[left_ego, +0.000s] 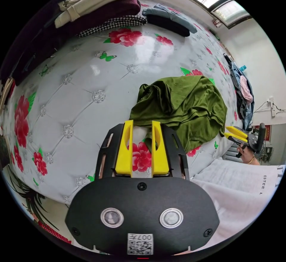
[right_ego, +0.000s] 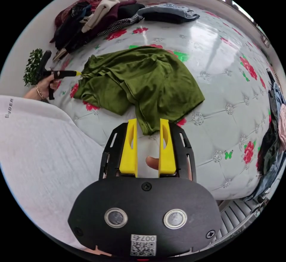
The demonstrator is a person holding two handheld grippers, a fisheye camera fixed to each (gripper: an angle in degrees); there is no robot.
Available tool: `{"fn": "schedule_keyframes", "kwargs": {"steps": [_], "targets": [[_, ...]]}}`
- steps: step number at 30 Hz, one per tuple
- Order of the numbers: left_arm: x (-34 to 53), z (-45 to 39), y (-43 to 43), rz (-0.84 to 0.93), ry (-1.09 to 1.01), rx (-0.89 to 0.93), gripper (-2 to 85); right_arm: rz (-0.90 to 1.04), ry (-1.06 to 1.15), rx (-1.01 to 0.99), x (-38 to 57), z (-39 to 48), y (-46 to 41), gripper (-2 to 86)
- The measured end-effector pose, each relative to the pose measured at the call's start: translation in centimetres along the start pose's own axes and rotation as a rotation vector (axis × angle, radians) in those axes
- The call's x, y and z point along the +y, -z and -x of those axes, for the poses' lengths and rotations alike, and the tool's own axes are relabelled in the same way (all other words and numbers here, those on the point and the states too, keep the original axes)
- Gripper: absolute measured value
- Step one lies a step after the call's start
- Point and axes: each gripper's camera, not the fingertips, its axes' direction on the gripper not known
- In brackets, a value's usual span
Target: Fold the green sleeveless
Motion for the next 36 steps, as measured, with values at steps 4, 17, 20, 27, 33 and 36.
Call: {"fn": "schedule_keyframes", "kwargs": {"steps": [4,17,20,27,33,36], "targets": [[-0.8,-0.5,-0.6,0.051,-0.003,-0.050,6.3,0.021,-0.029,0.049,0.9,0.9,-1.7,4.9],[2.4,2.1,12.3,-0.212,-0.036,0.194,-1.0,-0.323,-0.099,0.130,4.1,-2.1,11.0,0.0],[2.0,3.4,15.7,-0.321,-0.032,0.280,-1.0,-0.448,-0.095,0.094,4.1,-3.3,15.0,0.0],[-5.2,4.9,23.9,-0.480,-0.052,0.462,-1.0,-0.672,-0.017,0.111,-2.6,-5.5,25.1,-0.1],[-3.4,3.5,37.6,-0.815,-0.172,0.468,-1.0,-1.012,0.063,0.045,0.4,-4.0,37.4,-0.1],[0.1,3.5,42.1,-0.943,-0.219,0.472,-1.0,-1.096,0.139,0.006,4.0,-3.0,40.8,-0.1]]}}
